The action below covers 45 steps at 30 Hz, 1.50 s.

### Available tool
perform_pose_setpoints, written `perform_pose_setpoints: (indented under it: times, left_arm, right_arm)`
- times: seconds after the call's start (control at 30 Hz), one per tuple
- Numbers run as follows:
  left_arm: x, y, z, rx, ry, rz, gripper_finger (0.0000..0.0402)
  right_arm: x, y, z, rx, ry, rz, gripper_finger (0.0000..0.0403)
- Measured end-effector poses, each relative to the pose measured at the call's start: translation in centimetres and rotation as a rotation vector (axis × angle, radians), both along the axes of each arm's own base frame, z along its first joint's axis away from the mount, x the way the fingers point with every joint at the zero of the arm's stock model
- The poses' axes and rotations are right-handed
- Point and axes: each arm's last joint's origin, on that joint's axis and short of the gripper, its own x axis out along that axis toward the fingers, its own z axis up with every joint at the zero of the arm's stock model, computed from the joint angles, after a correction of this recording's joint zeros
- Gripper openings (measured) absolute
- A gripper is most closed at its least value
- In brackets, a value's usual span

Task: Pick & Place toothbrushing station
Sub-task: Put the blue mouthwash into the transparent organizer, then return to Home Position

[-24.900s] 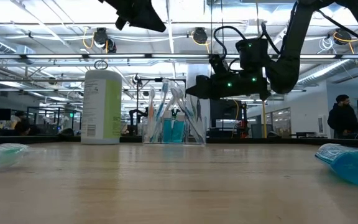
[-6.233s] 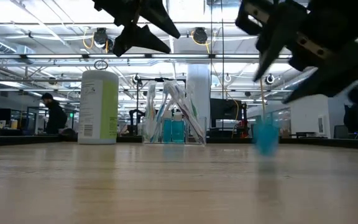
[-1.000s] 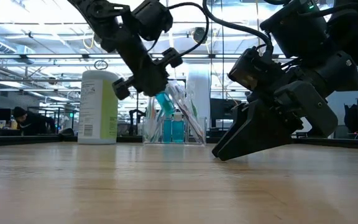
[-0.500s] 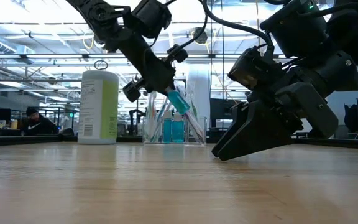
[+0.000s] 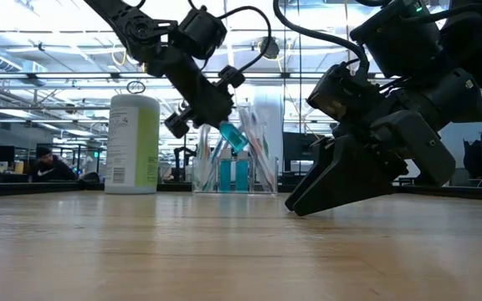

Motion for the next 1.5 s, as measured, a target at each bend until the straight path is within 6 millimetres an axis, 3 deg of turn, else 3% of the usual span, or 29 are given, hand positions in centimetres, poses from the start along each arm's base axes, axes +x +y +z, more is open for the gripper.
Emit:
perform_pose_setpoints:
  times: [0.37,0.67,1.0,1.5]
  left_arm:
    - [0.6,-1.5,0.1,0.044,0.091,-0.119,0.0093]
    - [0.1,-0.1,0.1,0.027,0.068,-0.069,0.0094]
    - [0.1,-0.5,-0.5,-0.06,0.077,-0.16,0.0146]
    - [0.1,-0.1,-0.4,-0.086,0.002,-0.104,0.0127]
  right_arm:
    - [0.0,0.0,0.0,-0.003,0.0,0.002,0.0141]
    - [0.0,0.0,0.0,-0.001,0.0,0.0,0.0141]
    - [0.0,0.0,0.0,-0.002,0.0,0.001,0.0141]
    - [0.0,0.0,0.0,-0.002,0.0,0.001,0.0141]
